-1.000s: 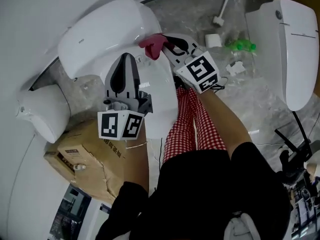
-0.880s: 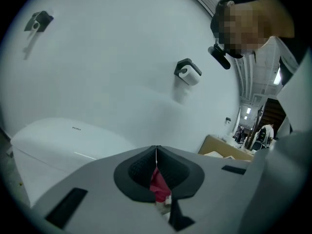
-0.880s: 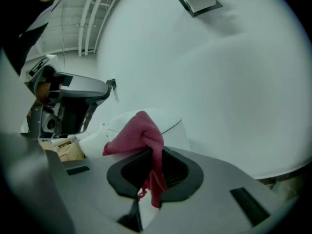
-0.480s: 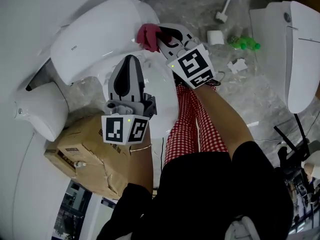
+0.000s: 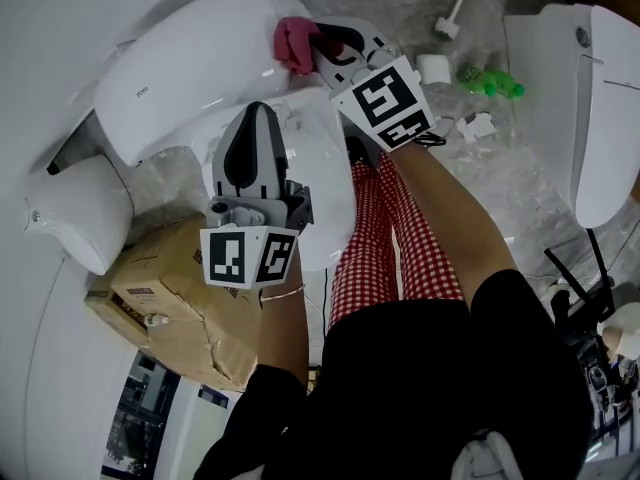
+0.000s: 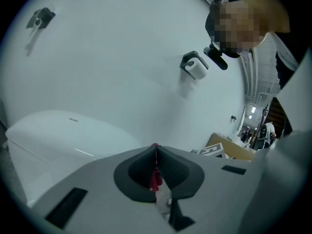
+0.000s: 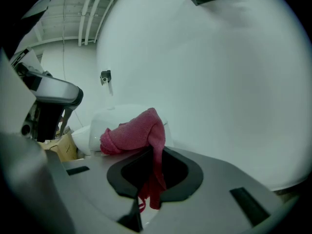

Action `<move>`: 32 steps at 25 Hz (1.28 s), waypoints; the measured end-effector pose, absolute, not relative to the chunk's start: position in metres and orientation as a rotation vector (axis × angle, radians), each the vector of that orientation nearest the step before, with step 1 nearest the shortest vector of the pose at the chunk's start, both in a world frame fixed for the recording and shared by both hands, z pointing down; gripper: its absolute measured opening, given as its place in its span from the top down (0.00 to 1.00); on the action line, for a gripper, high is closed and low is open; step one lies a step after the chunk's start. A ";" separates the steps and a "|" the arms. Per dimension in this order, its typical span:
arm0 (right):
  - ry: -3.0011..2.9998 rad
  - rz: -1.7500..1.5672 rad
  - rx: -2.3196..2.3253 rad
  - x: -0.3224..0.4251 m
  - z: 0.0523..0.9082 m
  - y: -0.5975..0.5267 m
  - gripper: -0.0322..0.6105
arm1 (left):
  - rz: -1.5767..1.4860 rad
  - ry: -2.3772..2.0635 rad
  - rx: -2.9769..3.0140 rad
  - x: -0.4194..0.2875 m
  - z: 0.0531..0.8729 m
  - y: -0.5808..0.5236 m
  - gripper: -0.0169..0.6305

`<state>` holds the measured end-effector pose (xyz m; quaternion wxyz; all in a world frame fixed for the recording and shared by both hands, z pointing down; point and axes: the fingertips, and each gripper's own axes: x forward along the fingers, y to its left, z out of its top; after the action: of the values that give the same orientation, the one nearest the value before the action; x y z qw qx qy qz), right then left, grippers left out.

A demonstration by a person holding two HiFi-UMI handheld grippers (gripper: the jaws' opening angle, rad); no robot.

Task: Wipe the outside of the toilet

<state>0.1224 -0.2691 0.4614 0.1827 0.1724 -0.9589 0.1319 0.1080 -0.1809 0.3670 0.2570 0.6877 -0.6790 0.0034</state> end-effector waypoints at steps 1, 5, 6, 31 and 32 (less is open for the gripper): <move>-2.706 0.366 0.482 0.121 0.462 -0.272 0.86 | 0.009 -1.847 1.862 0.107 0.367 -0.180 0.96; -2.696 0.343 0.469 0.117 0.464 -0.283 0.86 | 0.001 -1.867 1.836 0.105 0.368 -0.176 0.96; -2.691 0.344 0.467 0.116 0.465 -0.286 0.86 | -0.004 -1.873 1.827 0.103 0.368 -0.174 0.96; -2.641 0.356 0.512 0.099 0.497 -0.328 0.86 | -0.032 -1.966 1.701 0.092 0.378 -0.145 0.96; -2.641 0.358 0.518 0.098 0.498 -0.330 0.86 | -0.032 -1.967 1.698 0.092 0.378 -0.144 0.96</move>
<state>0.0978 -0.3296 0.4983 0.2116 0.1866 -0.9507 0.1288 0.0923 -0.1444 0.3782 0.2682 0.6295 -0.7291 -0.0120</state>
